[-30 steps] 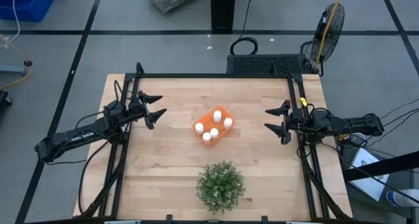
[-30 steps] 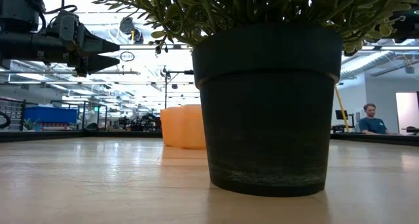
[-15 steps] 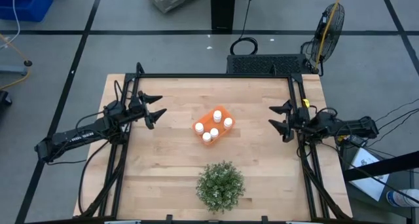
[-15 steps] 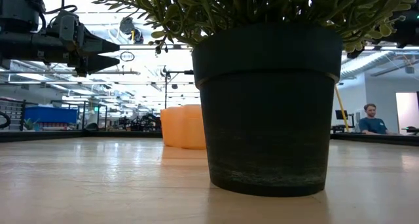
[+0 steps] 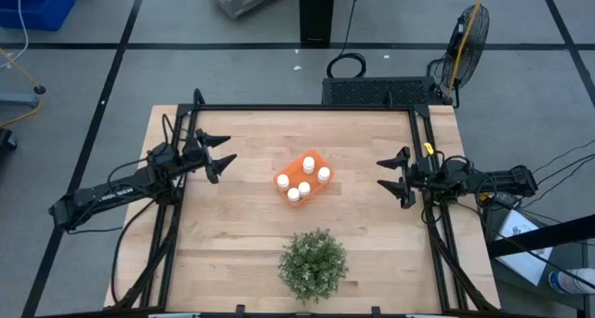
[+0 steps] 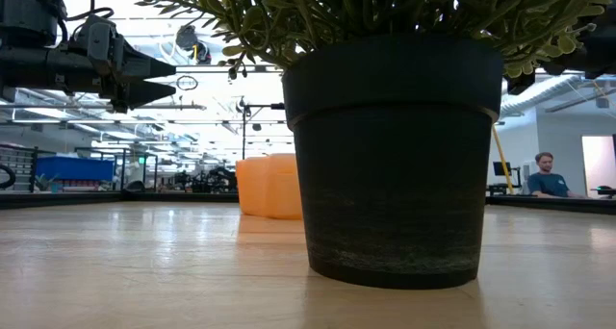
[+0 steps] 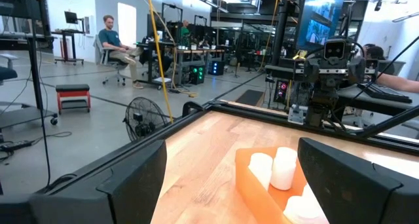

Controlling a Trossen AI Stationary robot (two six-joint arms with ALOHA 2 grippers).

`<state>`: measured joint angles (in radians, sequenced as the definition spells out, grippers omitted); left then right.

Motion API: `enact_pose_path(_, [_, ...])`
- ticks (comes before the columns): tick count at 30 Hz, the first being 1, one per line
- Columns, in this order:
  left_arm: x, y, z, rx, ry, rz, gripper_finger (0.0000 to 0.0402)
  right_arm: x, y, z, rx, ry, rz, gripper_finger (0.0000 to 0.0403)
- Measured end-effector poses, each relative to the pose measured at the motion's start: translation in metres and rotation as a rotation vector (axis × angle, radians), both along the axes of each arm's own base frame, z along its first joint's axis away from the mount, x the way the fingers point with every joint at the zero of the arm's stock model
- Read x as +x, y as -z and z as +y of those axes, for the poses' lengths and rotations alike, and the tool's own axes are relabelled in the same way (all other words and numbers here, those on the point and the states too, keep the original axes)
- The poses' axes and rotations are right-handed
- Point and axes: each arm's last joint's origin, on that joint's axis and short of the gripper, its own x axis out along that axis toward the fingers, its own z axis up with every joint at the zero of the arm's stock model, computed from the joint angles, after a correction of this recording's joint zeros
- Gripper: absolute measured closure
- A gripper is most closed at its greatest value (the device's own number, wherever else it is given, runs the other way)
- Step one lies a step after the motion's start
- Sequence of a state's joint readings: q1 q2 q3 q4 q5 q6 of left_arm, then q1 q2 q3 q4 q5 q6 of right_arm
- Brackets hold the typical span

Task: Pick and place pill bottles into a basket
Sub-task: Return to Home Position

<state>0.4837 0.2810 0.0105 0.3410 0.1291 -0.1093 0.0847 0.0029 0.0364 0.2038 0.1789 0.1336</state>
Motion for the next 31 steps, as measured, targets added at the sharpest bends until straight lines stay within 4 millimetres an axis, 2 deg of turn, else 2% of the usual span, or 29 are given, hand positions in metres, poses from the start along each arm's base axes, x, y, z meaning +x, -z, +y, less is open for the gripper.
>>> enact_pose_path(7, [0.0000,0.0000,0.0000,0.000,0.000,0.000,0.0053,0.0008,0.0039,0.0016,-0.002,-0.055,0.040,0.0122])
enact_pose_path(31, [0.0000,0.0000,0.0000,0.000,0.000,0.000,0.0053,0.0012,0.0058,0.0015,0.023,-0.055,0.058,0.0122])
